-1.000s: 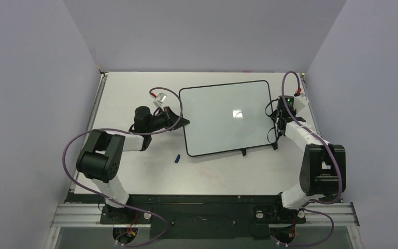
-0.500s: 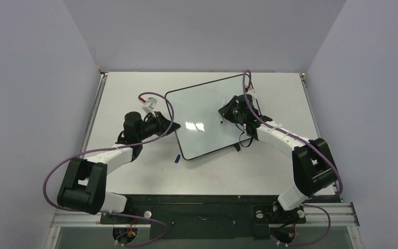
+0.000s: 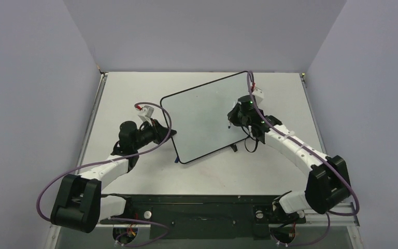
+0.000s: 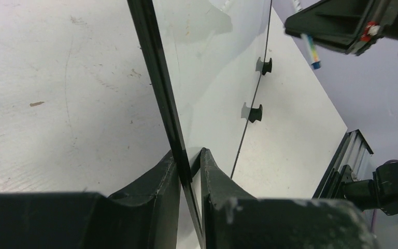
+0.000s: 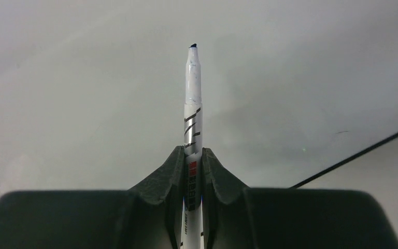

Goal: Write a sentence on the whiteboard
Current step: Move the whiteboard to the center of the board.

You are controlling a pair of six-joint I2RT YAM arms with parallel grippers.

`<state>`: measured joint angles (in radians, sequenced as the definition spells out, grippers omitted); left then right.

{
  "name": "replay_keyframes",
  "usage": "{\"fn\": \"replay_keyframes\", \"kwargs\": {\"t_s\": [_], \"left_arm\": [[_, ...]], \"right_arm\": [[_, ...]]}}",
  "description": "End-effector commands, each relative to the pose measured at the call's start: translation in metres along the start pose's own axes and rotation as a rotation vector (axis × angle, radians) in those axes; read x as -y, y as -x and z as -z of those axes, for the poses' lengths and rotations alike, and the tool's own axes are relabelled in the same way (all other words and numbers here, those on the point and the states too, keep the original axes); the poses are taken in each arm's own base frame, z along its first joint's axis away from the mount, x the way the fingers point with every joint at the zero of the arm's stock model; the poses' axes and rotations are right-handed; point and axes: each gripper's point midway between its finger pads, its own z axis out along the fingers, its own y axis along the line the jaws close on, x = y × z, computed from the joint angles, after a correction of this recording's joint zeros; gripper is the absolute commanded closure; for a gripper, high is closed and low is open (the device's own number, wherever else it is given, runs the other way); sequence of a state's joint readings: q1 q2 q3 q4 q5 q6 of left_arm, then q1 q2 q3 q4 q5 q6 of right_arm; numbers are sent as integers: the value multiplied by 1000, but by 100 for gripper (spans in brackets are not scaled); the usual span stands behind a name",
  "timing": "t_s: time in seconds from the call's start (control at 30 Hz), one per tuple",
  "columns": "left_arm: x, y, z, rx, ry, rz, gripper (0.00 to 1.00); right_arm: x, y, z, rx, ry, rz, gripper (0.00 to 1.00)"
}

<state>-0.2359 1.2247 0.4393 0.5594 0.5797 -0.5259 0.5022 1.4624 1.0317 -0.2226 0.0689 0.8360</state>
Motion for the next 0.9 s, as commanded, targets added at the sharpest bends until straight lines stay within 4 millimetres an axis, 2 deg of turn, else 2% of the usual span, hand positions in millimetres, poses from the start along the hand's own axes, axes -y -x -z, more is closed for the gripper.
{"fn": "replay_keyframes", "kwargs": {"t_s": [0.0, 0.17, 0.2, 0.23, 0.27, 0.3, 0.33, 0.47, 0.67, 0.87], "left_arm": [[16, 28, -7, 118, -65, -223, 100], [26, 24, -18, 114, -86, -264, 100], [29, 23, -20, 111, -92, -268, 100], [29, 24, -21, 114, -90, -273, 100], [31, 23, -22, 112, -94, -275, 100], [32, 24, -23, 120, -93, -282, 100], [33, 23, -25, 118, -97, -283, 100], [39, 22, -36, 114, -114, -290, 100], [54, 15, -61, 90, -150, -305, 100], [52, 2, -68, 59, -159, -310, 100]], "right_arm": [[39, 55, 47, 205, -165, 51, 100], [93, 99, 63, 325, -288, 11, 100], [93, 105, 63, 341, -274, 7, 100], [103, 113, 62, 352, -291, 8, 100], [101, 120, 60, 368, -263, 7, 100], [109, 128, 59, 380, -278, 10, 100], [108, 135, 57, 384, -267, 9, 100], [123, 156, 54, 384, -264, -30, 100], [131, 160, 44, 350, -253, -38, 100], [148, 161, 45, 348, -289, -63, 100]]}}
